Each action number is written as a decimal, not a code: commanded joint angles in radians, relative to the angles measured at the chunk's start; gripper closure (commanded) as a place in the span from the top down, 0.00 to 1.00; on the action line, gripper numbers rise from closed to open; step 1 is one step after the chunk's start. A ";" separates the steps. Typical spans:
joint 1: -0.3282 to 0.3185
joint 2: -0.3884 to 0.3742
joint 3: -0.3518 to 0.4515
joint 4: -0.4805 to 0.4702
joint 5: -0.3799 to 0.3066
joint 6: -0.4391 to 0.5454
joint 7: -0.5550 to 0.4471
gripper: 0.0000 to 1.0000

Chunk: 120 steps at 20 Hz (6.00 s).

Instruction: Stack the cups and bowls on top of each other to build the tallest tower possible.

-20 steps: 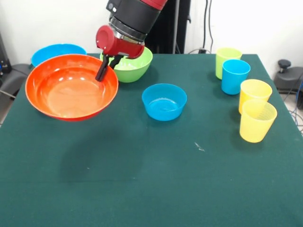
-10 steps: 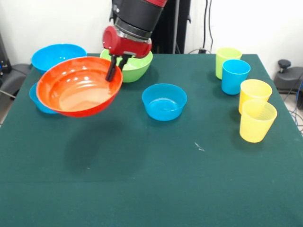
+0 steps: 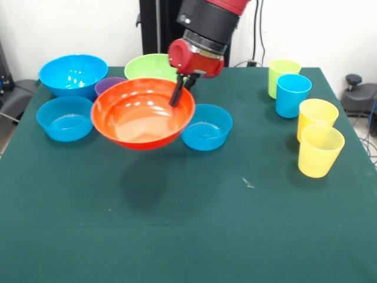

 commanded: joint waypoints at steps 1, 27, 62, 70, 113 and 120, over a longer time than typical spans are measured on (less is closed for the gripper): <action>0.066 0.094 -0.087 -0.058 0.023 -0.080 0.228 0.00; 0.136 0.149 -0.191 -0.083 0.033 -0.118 0.284 0.00; 0.086 0.035 -0.075 -0.026 0.085 -0.021 0.239 0.00; 0.090 -0.017 -0.039 0.001 0.124 0.034 0.220 0.00; 0.073 -0.049 0.043 0.056 0.200 0.161 0.187 0.00; 0.086 -0.064 0.050 0.065 0.226 0.181 0.209 0.00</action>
